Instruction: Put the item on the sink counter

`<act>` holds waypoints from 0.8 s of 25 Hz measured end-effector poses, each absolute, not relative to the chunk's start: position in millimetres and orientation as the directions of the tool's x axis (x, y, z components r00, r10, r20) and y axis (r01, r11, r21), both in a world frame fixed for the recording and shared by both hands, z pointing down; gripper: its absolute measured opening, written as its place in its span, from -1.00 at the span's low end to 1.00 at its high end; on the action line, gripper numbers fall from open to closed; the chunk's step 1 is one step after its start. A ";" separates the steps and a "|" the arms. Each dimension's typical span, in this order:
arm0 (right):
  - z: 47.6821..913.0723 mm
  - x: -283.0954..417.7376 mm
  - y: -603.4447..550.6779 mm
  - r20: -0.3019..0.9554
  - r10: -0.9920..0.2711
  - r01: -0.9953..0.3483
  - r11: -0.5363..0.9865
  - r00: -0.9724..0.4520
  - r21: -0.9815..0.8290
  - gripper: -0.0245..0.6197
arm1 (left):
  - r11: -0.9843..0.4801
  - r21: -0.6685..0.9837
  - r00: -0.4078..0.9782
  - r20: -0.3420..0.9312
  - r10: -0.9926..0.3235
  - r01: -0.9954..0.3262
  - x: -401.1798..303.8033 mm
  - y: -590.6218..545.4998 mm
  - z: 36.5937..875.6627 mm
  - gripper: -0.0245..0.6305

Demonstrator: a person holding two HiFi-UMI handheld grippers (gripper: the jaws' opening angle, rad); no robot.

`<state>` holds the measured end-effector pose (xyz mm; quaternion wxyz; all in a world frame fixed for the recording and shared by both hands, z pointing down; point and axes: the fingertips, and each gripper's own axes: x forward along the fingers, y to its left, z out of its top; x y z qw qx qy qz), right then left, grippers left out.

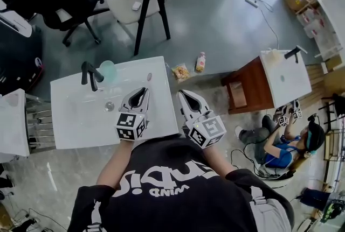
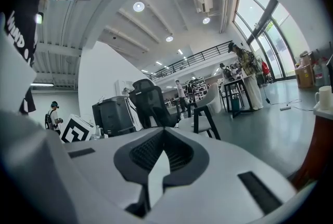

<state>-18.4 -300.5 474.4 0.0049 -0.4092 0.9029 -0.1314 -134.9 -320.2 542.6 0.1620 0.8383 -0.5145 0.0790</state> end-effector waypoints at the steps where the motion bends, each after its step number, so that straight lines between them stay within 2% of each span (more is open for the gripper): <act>1: 474.3 -17.5 -300.8 0.099 -0.741 -0.738 0.630 -0.664 -0.242 -0.87 | -0.419 0.193 0.460 0.309 -0.832 -0.887 -132.3 -320.5 547.5 -0.77; 20: 482.5 6.3 -293.7 0.119 -0.736 -0.738 0.630 -0.667 -0.241 -0.87 | -0.443 0.195 0.473 0.534 -0.700 -0.875 -80.6 -314.8 653.0 -0.77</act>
